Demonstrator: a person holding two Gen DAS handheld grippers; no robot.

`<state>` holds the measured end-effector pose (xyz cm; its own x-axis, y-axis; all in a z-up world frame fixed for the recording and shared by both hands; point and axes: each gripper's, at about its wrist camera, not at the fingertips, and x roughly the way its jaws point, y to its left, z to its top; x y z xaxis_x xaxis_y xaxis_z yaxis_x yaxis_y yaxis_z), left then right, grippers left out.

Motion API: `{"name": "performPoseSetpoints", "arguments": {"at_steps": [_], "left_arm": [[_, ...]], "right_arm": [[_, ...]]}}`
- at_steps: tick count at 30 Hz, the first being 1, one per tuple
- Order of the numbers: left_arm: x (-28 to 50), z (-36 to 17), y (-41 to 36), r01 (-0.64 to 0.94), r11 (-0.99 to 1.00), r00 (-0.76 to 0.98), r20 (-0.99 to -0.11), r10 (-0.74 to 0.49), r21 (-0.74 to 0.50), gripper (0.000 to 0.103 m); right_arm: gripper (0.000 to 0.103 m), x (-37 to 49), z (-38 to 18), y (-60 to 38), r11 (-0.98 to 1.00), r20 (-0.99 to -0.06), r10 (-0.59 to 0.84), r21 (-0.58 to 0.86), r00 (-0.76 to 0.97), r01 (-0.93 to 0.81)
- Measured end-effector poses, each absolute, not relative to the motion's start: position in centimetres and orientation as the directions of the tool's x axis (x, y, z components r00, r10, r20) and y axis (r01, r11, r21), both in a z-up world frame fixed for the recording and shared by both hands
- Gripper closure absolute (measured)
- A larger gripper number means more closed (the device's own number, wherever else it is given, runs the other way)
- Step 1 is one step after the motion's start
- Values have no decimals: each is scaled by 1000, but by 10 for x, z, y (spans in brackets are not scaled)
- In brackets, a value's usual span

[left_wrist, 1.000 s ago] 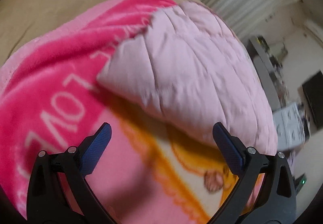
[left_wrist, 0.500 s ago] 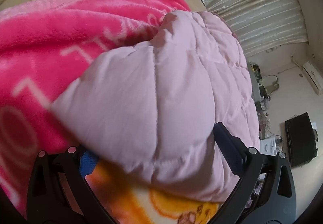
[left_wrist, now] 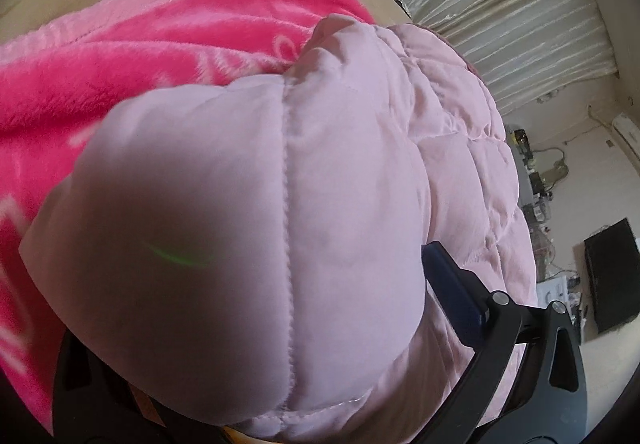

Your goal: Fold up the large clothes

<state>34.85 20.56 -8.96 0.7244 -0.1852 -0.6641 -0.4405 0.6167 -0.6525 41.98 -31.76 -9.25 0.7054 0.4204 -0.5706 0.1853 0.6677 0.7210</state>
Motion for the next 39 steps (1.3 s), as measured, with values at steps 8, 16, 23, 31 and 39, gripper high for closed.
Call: {"name": "performPoseSetpoints", "arguments": {"at_steps": [8, 16, 23, 31, 39], "left_arm": [[352, -48, 176, -362, 791, 725, -683, -94, -493, 63], [335, -4, 158, -275, 871, 761, -646, -62, -407, 75], [316, 26, 141, -209, 920, 772, -634, -52, -331, 76], [282, 45, 134, -171, 939, 775, -629, -59, -299, 77], [242, 51, 132, -143, 943, 782, -618, -78, -300, 77]], "right_arm": [[58, 412, -67, -306, 745, -519, 464, 667, 718, 0], [70, 406, -9, -276, 878, -534, 415, 448, 737, -170], [73, 374, 30, -259, 911, -506, 408, 275, 760, -306], [73, 326, 47, -258, 904, -476, 428, 209, 768, -374], [73, 268, 53, -265, 908, -479, 416, 169, 773, -384]]}}
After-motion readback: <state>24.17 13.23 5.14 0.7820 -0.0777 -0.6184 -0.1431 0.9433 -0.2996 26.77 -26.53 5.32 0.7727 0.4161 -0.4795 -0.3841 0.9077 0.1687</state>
